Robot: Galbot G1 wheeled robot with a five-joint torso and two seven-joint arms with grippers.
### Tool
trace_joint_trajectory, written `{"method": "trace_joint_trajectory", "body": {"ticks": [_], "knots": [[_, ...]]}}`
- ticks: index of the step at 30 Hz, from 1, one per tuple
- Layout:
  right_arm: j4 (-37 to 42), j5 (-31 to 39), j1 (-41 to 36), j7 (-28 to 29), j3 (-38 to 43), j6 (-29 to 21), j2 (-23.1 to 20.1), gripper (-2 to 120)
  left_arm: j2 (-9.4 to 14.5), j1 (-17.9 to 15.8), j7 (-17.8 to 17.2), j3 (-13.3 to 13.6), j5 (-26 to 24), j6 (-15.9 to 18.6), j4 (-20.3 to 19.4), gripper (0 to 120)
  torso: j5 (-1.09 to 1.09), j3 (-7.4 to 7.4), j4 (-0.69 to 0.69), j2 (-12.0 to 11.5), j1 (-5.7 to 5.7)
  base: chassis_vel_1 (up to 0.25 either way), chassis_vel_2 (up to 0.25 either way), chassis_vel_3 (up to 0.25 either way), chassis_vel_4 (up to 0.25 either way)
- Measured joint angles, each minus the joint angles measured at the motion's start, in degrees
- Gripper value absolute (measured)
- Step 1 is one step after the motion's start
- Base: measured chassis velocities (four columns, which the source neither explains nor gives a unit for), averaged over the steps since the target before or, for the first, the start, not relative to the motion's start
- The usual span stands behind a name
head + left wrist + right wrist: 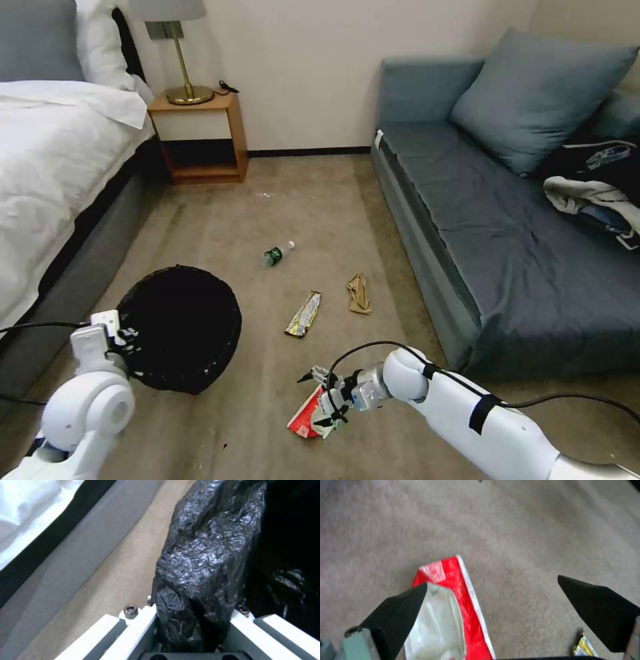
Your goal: Pick up the trash bin, then pick up the garbage on the floor and place it into the trash bin.
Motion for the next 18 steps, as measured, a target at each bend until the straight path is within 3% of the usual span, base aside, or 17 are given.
{"method": "trace_joint_trajectory", "body": {"ticks": [18], "knots": [[-5.49, -10.31, -0.58, -2.7, 3.31, 6.14, 4.98, 100, -0.65, 1.2, 0.07, -0.56, 0.0, -0.42, -0.43, 1, 0.0, 0.0, 0.0, 0.0, 0.0, 0.0, 0.0, 0.0, 0.0]]}}
